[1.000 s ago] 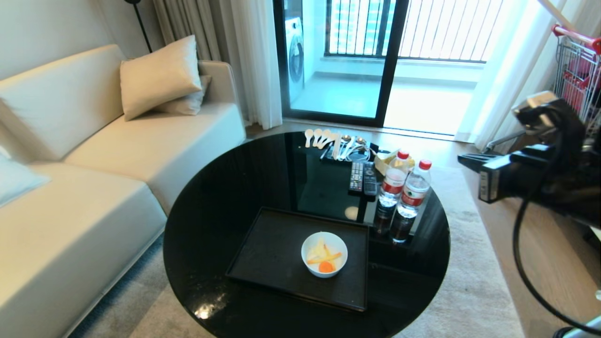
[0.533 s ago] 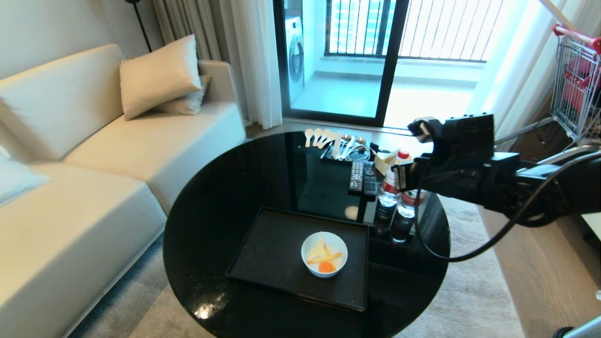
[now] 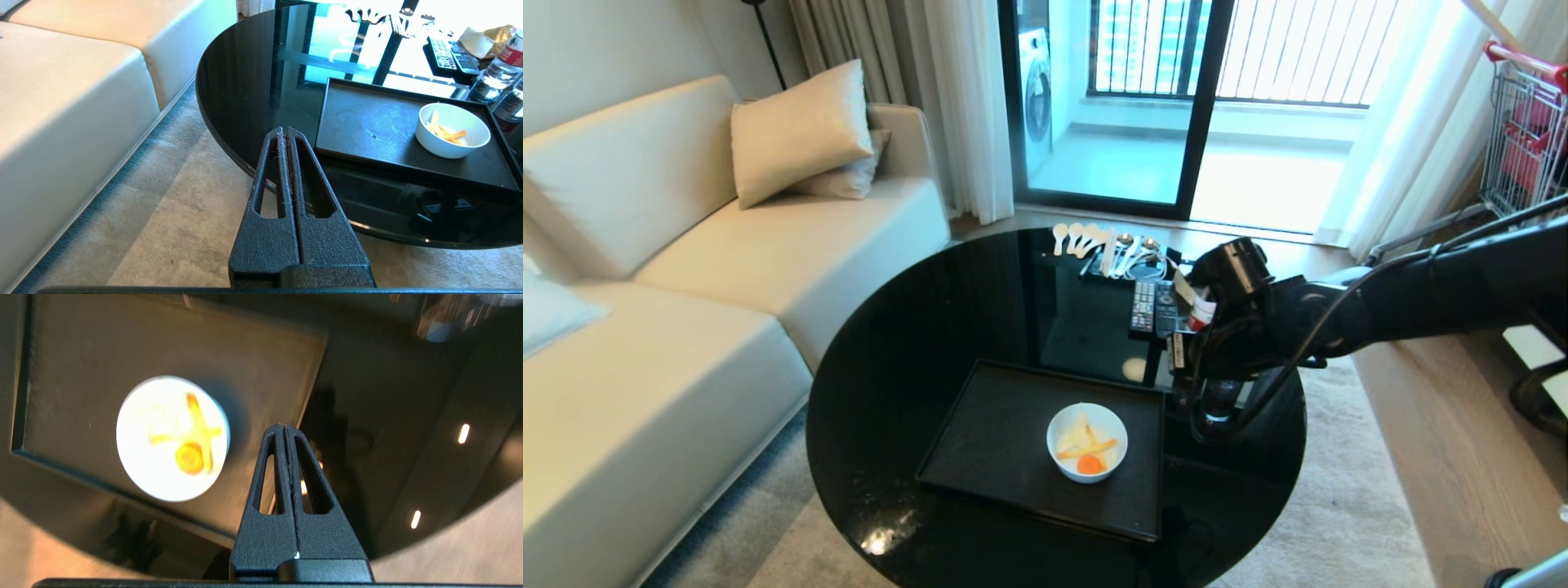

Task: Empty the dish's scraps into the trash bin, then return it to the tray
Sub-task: Pick up the bowl with leftover food

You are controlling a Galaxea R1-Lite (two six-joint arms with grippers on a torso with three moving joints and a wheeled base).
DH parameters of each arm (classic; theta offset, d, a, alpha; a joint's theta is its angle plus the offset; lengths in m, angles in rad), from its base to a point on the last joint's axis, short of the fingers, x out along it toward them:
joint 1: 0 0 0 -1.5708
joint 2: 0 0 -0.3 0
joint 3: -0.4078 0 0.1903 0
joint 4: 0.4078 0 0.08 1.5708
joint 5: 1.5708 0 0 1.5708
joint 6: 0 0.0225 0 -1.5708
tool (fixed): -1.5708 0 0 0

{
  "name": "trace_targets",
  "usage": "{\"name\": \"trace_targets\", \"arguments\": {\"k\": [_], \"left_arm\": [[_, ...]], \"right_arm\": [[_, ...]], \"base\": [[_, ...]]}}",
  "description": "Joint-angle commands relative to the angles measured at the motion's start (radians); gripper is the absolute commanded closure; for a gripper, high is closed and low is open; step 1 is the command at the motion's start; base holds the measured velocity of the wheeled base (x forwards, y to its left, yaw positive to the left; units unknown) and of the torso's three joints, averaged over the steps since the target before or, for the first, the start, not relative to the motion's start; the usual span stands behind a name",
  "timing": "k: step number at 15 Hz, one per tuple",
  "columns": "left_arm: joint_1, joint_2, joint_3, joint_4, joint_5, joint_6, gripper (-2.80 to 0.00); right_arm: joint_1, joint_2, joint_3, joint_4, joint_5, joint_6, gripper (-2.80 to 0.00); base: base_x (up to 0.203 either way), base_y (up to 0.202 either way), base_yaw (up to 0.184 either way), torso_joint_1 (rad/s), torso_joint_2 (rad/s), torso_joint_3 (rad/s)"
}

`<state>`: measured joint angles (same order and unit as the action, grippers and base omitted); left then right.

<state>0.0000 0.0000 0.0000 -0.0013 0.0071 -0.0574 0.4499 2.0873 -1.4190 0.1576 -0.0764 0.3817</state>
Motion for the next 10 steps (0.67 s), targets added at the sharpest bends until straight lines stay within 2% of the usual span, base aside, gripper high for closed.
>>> {"name": "trace_targets", "arguments": {"k": [1,4,10], "left_arm": [[0.000,0.000,0.000,0.000,0.001,-0.001,0.00],[0.000,0.000,0.000,0.000,0.001,-0.001,0.00],[0.000,0.000,0.000,0.000,0.001,-0.001,0.00]], "right_arm": [[0.028,0.042,-0.066,0.148,0.001,0.082,0.00],[0.074,0.088,-0.168,0.318,0.005,0.230,0.00],[0.150,0.128,-0.191,0.341,0.009,0.310,0.00]], "base": [[0.000,0.000,0.000,0.000,0.00,0.000],[0.000,0.000,0.000,0.000,0.00,0.000],[0.000,0.000,0.000,0.000,0.00,0.000]]}}
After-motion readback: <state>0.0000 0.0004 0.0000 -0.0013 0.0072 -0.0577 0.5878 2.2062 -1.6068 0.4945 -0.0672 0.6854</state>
